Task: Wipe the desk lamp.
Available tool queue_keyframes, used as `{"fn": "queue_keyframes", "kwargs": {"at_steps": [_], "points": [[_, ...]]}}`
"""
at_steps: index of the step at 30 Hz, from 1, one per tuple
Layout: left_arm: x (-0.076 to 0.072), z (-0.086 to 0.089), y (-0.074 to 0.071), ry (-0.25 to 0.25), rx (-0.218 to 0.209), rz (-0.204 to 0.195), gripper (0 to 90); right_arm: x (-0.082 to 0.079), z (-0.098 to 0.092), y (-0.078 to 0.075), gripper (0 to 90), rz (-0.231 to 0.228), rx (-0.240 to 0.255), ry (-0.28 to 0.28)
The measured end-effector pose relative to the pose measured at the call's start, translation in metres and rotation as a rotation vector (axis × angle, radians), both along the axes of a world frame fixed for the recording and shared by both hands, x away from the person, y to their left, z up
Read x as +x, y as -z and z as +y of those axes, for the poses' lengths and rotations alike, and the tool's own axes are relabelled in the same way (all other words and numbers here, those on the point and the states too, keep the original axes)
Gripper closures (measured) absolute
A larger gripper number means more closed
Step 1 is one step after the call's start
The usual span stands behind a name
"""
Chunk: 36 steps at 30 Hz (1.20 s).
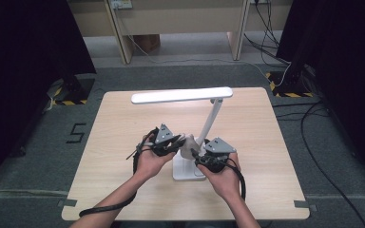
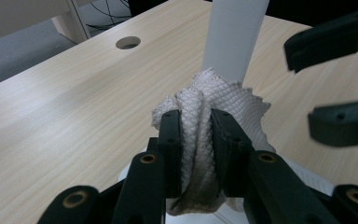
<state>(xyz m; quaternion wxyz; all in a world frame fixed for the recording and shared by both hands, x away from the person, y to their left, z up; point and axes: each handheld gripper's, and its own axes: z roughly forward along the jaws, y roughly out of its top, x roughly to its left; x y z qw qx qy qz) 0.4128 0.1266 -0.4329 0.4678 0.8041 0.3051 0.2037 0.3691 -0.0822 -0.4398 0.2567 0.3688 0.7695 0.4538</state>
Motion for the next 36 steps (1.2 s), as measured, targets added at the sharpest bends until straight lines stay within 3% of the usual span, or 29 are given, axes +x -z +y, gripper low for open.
{"fn": "queue_keyframes", "kwargs": {"at_steps": [9,19,21,22,27,28,36], "points": [[-0.002,-0.007,-0.005,0.014,-0.011,-0.006,74.0,0.003,0.014,0.005,34.7,-0.006,-0.039,-0.051],[-0.005,-0.016,-0.008,0.044,-0.024,0.002,74.1,0.007,0.018,0.011,32.7,-0.007,-0.06,-0.057],[-0.006,-0.018,-0.009,0.049,-0.037,0.008,74.0,0.007,0.018,0.012,36.1,-0.015,-0.064,-0.052],[-0.006,-0.018,-0.011,0.053,-0.042,0.009,74.1,0.008,0.016,0.013,42.6,-0.02,-0.078,-0.053],[-0.005,-0.019,-0.013,0.055,-0.056,0.014,74.0,0.008,0.014,0.012,55.3,-0.038,-0.081,-0.053],[-0.005,-0.02,-0.014,0.055,-0.059,0.014,73.9,0.007,0.013,0.01,61.3,-0.048,-0.084,-0.054],[-0.004,-0.022,-0.015,0.061,-0.07,0.012,72.6,0.006,0.01,0.008,76.2,-0.067,-0.095,-0.05]]}}
